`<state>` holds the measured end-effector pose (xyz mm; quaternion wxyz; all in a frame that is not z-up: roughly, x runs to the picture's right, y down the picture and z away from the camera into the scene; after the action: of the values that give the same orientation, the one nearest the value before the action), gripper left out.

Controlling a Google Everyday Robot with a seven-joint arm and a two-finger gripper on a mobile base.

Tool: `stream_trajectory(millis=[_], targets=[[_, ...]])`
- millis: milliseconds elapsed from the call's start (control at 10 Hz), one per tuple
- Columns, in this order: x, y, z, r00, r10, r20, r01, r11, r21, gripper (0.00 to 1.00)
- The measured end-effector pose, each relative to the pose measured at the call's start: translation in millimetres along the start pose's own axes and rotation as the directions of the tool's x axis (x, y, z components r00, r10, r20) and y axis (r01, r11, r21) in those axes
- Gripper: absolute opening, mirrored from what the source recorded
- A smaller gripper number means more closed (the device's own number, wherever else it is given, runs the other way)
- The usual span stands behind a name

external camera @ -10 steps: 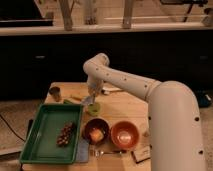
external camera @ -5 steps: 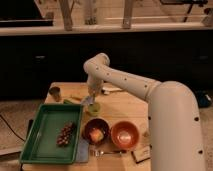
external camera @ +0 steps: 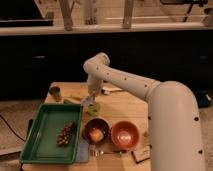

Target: Place towel in plastic cup

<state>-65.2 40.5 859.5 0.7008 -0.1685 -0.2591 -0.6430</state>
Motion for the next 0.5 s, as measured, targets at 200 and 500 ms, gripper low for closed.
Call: stream_trajectory(millis=[200,500], targets=[[-12,-3,-3,1.000,-0.001,0.003,0.001,1.000,-0.003,0.01],[-23,-5,-5,1.000,-0.003,0.009,0.003,1.000,-0.001,0.01]])
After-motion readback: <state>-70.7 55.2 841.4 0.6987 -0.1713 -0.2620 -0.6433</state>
